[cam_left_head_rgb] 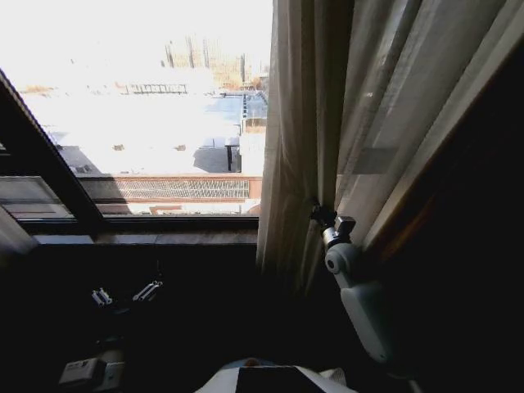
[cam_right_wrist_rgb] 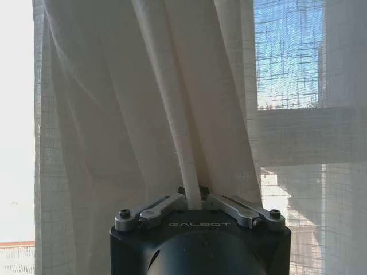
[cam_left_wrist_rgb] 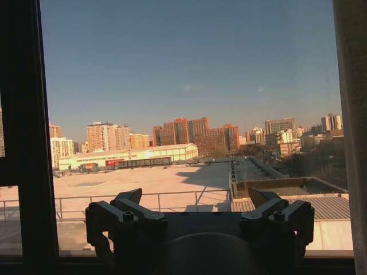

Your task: Open the curtains by pulling them apart, changing their state from closed to fully open.

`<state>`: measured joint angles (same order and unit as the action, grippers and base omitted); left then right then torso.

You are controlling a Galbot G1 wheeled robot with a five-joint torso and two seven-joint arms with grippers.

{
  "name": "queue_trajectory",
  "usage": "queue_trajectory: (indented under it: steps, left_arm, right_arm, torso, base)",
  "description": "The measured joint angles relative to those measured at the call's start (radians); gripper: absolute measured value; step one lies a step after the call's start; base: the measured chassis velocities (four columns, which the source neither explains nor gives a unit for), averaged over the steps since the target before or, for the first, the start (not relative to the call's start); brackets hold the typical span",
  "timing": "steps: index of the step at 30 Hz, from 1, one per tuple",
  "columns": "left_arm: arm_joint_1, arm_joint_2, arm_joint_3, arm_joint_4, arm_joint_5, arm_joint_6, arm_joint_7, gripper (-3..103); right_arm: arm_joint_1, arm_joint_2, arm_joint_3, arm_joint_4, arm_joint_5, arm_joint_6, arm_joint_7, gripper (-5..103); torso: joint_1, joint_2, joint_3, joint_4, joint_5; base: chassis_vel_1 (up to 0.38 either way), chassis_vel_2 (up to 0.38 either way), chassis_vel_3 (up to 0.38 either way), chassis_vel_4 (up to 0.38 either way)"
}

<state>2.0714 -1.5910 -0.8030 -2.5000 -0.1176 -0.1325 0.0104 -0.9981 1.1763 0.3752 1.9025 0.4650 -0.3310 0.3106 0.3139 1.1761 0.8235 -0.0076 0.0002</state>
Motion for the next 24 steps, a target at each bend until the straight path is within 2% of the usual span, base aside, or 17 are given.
queue_trajectory:
  steps: [6, 11, 16, 24]
  left_arm:
    - [0.002, 0.0, -0.001, 0.0, 0.0, -0.004, 0.0, 100]
    - [0.003, 0.0, -0.001, 0.0, 0.0, -0.006, 0.0, 100]
    - [0.004, 0.0, 0.003, 0.0, 0.002, -0.007, 0.001, 100]
    - [0.005, 0.0, 0.003, 0.0, 0.003, -0.008, 0.001, 100]
  right_arm:
    - [0.001, -0.001, -0.005, 0.003, -0.001, 0.004, 0.0, 0]
    - [0.001, -0.002, -0.007, 0.002, -0.001, 0.008, 0.002, 0]
    - [0.0, -0.004, -0.006, -0.001, -0.002, 0.01, 0.004, 0]
    - [0.0, -0.005, -0.008, -0.003, -0.002, 0.01, 0.009, 0]
  torso:
    - [0.0, 0.0, 0.0, -0.0001, 0.0001]
    - [0.0, 0.0, 0.0, 0.0, 0.0005]
    - [0.0, 0.0, 0.0, -0.0003, 0.0005]
    - [0.0, 0.0, 0.0, 0.0001, -0.0009]
  base:
    - [-0.327, -0.412, 0.298, 0.415]
    - [-0.285, -0.272, 0.263, 0.293]
    - [-0.122, -0.132, 0.129, 0.116]
    - [0.025, 0.018, -0.028, -0.032]
